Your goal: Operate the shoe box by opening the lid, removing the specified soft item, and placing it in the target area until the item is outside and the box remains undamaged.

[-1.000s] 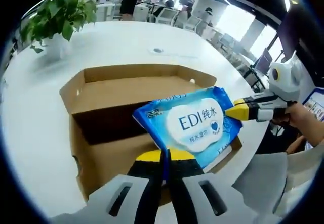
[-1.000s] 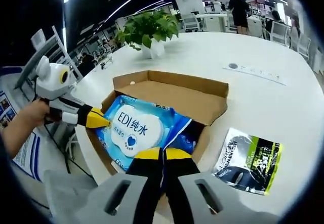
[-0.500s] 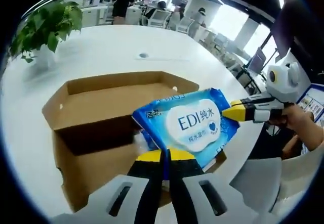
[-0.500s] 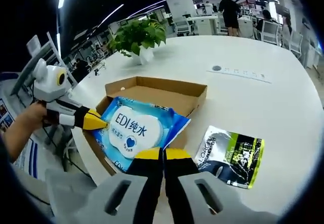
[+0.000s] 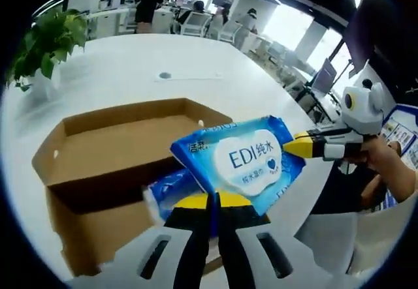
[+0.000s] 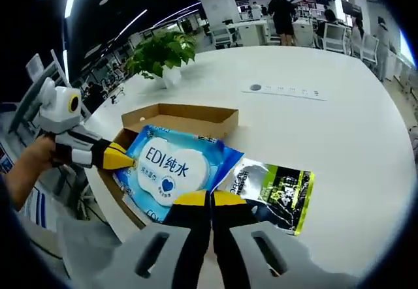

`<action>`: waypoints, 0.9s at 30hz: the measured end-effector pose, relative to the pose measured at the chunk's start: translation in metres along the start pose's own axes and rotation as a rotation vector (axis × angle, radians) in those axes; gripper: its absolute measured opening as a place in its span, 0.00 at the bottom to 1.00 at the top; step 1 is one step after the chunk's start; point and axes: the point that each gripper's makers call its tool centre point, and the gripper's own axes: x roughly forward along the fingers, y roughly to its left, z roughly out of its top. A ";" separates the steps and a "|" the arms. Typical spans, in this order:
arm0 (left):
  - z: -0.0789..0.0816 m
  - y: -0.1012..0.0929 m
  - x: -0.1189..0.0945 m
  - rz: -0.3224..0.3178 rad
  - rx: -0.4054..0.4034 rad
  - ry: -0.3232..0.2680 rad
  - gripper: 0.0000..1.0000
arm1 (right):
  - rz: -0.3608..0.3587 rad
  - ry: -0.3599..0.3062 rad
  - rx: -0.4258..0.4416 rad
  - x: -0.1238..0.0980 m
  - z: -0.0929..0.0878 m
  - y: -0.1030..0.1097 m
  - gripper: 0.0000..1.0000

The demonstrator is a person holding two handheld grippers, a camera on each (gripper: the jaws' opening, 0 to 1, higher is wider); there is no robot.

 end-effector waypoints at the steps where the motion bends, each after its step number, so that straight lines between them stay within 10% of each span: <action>1: 0.001 -0.003 0.002 -0.004 0.001 0.000 0.00 | -0.004 0.001 0.003 -0.001 0.000 -0.003 0.00; 27: 0.018 -0.057 0.053 -0.079 0.063 0.026 0.00 | -0.093 0.004 0.058 -0.030 -0.015 -0.067 0.00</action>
